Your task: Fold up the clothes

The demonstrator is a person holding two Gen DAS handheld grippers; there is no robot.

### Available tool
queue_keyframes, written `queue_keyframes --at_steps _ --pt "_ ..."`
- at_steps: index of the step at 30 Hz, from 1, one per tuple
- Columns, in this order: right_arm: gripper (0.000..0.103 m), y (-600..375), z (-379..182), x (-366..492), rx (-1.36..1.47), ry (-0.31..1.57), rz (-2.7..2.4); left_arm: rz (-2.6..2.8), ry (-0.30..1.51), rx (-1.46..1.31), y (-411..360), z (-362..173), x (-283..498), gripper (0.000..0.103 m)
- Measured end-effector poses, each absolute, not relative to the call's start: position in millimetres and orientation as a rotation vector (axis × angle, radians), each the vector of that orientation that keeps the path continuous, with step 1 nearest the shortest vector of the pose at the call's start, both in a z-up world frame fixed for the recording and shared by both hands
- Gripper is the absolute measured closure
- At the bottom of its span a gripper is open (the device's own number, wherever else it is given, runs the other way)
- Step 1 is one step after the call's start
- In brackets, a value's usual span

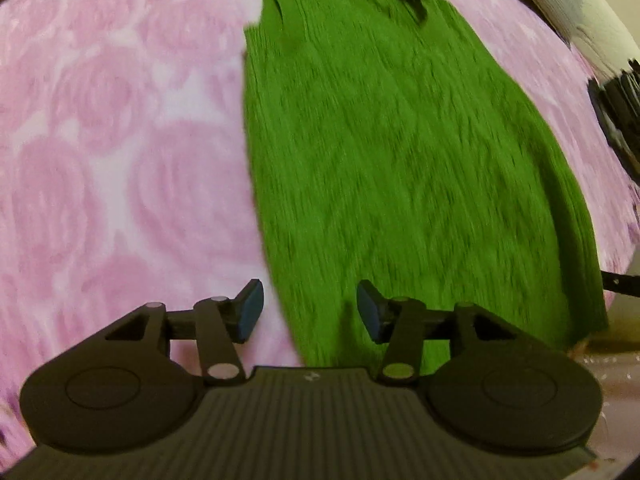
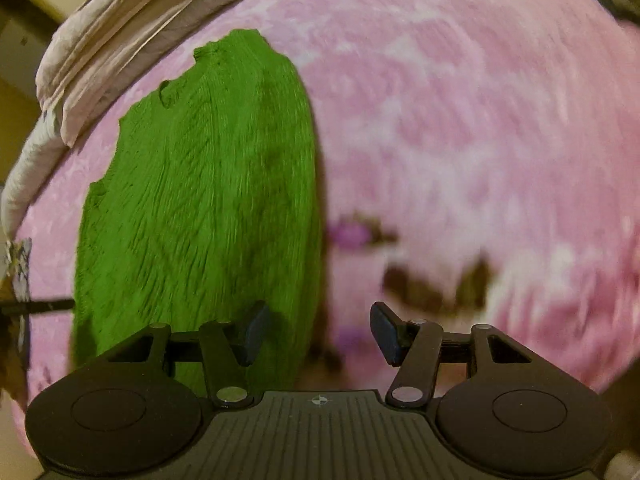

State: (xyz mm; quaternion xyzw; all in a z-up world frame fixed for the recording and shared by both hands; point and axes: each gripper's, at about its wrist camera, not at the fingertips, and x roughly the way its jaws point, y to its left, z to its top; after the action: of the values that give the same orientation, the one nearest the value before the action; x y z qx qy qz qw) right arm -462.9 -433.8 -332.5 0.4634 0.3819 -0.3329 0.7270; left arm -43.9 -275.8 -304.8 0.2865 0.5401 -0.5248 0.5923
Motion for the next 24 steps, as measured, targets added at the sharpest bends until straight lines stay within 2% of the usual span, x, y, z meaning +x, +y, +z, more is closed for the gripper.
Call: queue_keyframes --at_steps 8,10,12,13,14,16,17,18,19,24 --pt "0.051 -402 -352 -456 1.058 0.809 -0.712 -1.244 1.309 0.679 -237 -328 -68 0.053" --pt "0.055 -401 -353 -453 1.061 0.808 -0.712 -1.238 1.296 0.67 -234 -328 -70 0.053" --pt "0.07 -402 -351 -451 1.074 0.798 -0.686 -1.222 1.313 0.643 -230 -326 -70 0.053" --pt "0.07 -401 -351 -449 1.068 0.803 -0.681 -1.222 1.325 0.633 -228 -325 -71 0.055" --pt "0.072 -401 -351 -448 1.063 0.808 -0.679 -1.225 1.329 0.635 -226 -324 -73 0.057" --pt "0.082 -403 -356 -447 1.081 0.816 -0.68 -1.23 1.328 0.657 -227 -325 -77 0.066" --pt "0.091 -405 -358 -447 1.093 0.819 -0.684 -1.232 1.323 0.666 -228 -326 -79 0.072" --pt "0.099 -408 -357 -447 1.097 0.826 -0.691 -1.235 1.323 0.662 -230 -325 -80 0.088" --pt "0.099 -409 -355 -448 1.096 0.84 -0.696 -1.233 1.32 0.653 -230 -322 -81 0.096" --pt "0.101 -419 -308 -473 1.036 0.853 -0.715 -1.296 1.26 0.66 -221 -288 -67 0.097"
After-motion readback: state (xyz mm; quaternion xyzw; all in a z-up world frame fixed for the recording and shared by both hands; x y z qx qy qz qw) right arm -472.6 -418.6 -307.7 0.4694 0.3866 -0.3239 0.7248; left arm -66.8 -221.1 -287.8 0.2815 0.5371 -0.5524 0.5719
